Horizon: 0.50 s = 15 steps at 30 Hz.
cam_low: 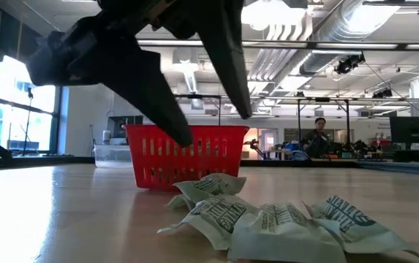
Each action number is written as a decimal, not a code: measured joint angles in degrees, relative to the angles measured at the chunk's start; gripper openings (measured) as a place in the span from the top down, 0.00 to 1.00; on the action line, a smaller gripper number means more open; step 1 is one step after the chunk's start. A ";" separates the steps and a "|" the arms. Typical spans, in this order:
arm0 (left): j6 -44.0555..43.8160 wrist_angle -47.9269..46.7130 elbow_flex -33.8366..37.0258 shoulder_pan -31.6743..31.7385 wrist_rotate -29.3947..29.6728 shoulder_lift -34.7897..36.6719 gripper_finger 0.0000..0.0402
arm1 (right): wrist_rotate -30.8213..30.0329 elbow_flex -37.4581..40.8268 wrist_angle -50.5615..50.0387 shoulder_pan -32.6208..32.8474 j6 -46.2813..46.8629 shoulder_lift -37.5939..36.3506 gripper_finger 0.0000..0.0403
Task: Pick and place Stevia / Truvia into bins
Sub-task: Put the white stevia packet into the red basket
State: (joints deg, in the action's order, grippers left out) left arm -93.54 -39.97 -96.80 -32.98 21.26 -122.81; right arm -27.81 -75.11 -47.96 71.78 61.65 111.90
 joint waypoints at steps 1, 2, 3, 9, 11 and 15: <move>-0.19 0.30 -0.76 0.24 -0.04 -0.76 0.45 | 0.05 0.00 0.04 0.24 0.04 0.00 0.42; -0.74 0.66 -1.41 0.33 -0.36 -1.45 0.47 | 0.04 0.00 0.05 0.42 0.07 0.00 0.42; -1.24 0.41 -1.56 0.37 -0.77 -1.95 0.49 | 0.03 0.00 0.03 0.58 0.07 0.00 0.42; -1.73 -0.90 -1.55 0.40 -1.18 -3.79 0.58 | -0.03 0.00 -0.09 1.32 0.20 0.04 0.42; -1.73 -1.73 -1.30 0.65 -1.23 -3.79 0.62 | -0.04 0.00 -0.27 1.48 0.48 0.04 0.42; -1.50 -4.15 -1.11 1.46 -1.01 -3.79 0.73 | -0.44 0.04 -0.59 1.48 1.38 0.04 0.42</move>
State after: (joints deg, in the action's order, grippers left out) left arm -95.04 -44.13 -97.91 -31.52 20.25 -126.61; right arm -28.24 -75.07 -48.55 73.25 63.02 111.94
